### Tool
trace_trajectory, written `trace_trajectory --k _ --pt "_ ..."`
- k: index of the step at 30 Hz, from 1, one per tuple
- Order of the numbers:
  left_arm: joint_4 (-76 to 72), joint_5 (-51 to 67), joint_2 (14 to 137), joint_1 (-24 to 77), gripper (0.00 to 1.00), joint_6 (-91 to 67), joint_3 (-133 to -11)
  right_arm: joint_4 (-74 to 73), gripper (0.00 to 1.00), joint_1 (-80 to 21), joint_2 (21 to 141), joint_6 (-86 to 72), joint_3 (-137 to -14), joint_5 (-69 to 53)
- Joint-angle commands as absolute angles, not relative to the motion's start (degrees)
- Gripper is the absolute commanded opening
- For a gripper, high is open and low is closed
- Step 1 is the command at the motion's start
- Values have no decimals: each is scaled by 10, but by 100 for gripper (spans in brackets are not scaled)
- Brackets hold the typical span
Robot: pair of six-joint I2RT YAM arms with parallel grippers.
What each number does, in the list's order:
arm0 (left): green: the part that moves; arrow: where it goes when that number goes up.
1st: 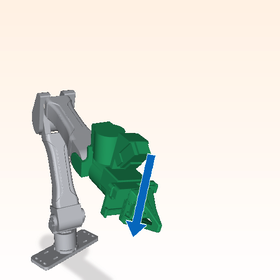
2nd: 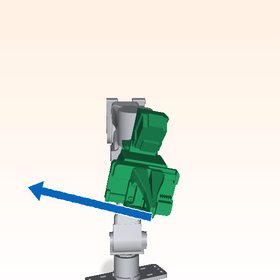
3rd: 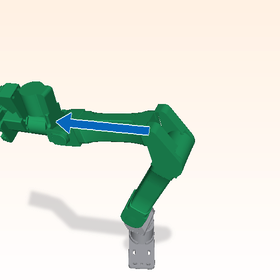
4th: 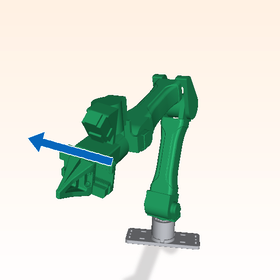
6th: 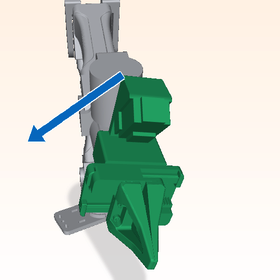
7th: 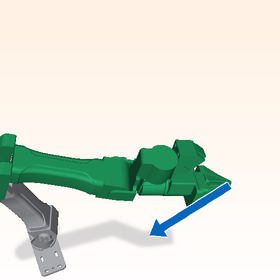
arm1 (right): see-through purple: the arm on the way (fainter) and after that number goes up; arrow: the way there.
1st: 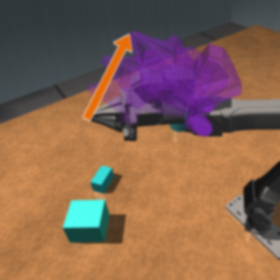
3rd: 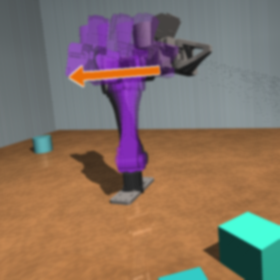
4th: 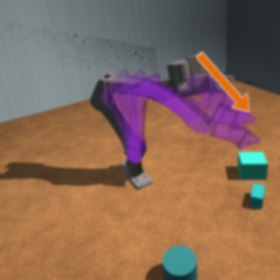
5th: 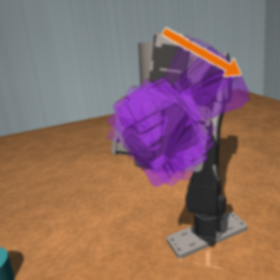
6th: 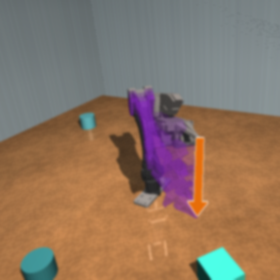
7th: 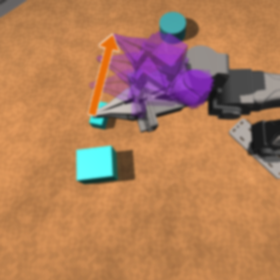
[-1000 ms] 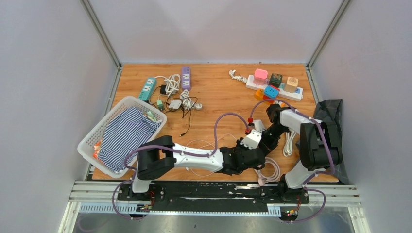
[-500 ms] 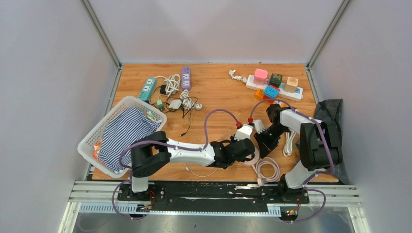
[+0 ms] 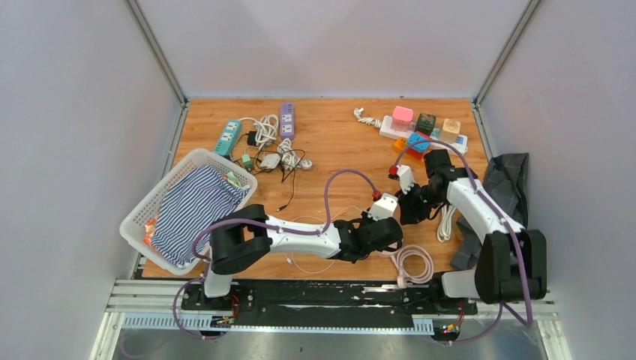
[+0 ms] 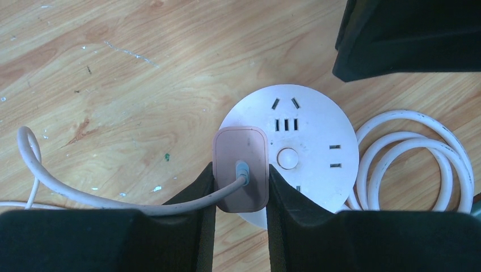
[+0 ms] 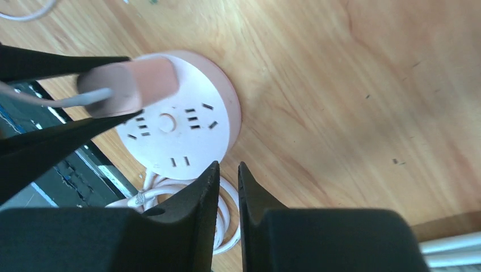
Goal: Pull the plug off the socket
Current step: Remove the plug from the socket.
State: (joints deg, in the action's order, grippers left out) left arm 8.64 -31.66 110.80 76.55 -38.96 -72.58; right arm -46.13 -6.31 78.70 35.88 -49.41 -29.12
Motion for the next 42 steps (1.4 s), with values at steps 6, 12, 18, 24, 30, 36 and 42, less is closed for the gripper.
trace_trajectory --k 6,12,18,24,30,36,42 --pt "83 -295 1126 774 0 -394 -733 -457 41 -53 709 465 -472 -409" --pt "68 -278 1119 773 0 -399 -731 -403 60 -68 694 499 -415 -393" --pt "53 -270 1109 772 0 -401 -729 -382 56 -100 731 487 -408 -349" --pt "17 -251 1081 764 0 -415 -709 -380 49 -117 774 463 -414 -308" --pt "48 -306 1066 766 0 -400 -719 -382 46 -123 786 462 -413 -300" --pt "189 -501 1131 821 0 -333 -832 -388 45 -131 802 462 -415 -291" --pt "228 -510 1173 833 0 -320 -889 -390 44 -133 805 461 -414 -290"
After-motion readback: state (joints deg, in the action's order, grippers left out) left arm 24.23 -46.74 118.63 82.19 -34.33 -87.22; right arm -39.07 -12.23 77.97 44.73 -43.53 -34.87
